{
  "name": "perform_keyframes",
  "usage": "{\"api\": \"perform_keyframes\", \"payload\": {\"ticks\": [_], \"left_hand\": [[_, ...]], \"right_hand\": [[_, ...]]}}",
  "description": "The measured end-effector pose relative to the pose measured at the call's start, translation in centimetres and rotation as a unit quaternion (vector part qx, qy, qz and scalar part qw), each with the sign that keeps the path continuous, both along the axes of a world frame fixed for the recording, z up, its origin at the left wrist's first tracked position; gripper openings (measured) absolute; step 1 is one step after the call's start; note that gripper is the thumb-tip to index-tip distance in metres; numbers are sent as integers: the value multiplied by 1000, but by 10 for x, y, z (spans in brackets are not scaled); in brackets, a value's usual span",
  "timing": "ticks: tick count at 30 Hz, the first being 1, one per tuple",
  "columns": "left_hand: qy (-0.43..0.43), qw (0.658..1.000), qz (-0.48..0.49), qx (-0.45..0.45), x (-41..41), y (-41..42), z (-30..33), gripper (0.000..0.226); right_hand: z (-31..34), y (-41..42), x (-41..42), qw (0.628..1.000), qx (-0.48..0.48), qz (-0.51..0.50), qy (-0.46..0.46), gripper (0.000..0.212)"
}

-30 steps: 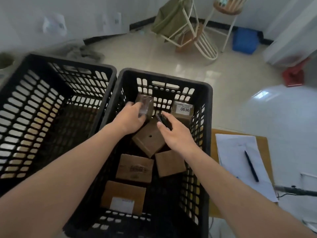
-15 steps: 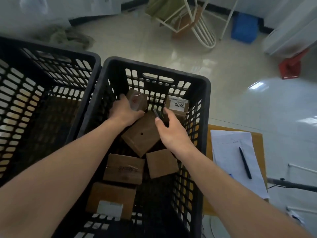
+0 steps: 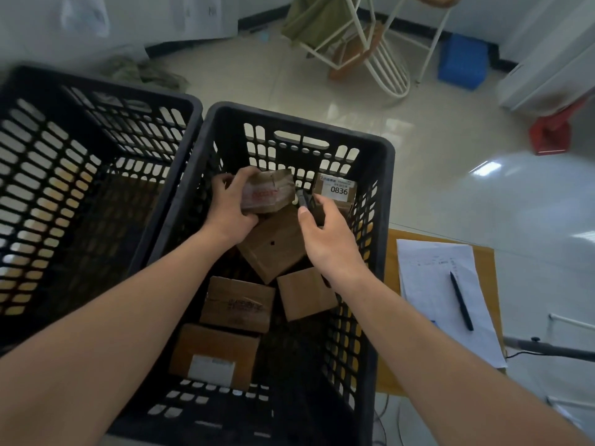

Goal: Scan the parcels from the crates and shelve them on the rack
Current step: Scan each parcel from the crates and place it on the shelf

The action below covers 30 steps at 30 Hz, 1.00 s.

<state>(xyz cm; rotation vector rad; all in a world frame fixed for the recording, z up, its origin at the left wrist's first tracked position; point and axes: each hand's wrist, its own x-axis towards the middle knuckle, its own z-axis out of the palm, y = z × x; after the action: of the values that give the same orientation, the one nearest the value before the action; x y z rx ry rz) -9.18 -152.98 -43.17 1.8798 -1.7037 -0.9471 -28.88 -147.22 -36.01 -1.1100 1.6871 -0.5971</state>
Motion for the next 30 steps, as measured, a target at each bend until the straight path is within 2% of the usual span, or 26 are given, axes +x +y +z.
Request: {"api": "perform_keyframes", "payload": {"ticks": [3, 5, 7, 11, 15, 18, 20, 25, 30], "left_hand": [[14, 999, -46, -15, 8, 17, 8, 88], [13, 996, -82, -21, 15, 29, 7, 76], [20, 995, -99, -23, 19, 37, 4, 56], [68, 997, -29, -7, 7, 36, 2, 5], [59, 998, 11, 13, -6, 25, -2, 27], [102, 982, 62, 144, -7, 23, -4, 77], [137, 968, 51, 204, -6, 22, -6, 95], [213, 952, 67, 208, -3, 20, -7, 90], [226, 954, 75, 183, 4, 16, 5, 98]], "right_hand": [[8, 4, 4, 1000, -25, -7, 6, 60], [14, 5, 6, 999, -38, -9, 4, 60], [19, 9, 5, 999, -48, -12, 2, 60], [23, 19, 3, 998, -53, -18, 3, 59], [22, 24, 1, 999, -30, -17, -1, 57], [19, 24, -1, 1000, -22, -17, 3, 57], [17, 23, -3, 1000, -19, -15, 4, 56], [13, 19, -4, 999, -1, -20, -27, 51], [17, 14, -7, 999, 6, -5, -32, 54]]}}
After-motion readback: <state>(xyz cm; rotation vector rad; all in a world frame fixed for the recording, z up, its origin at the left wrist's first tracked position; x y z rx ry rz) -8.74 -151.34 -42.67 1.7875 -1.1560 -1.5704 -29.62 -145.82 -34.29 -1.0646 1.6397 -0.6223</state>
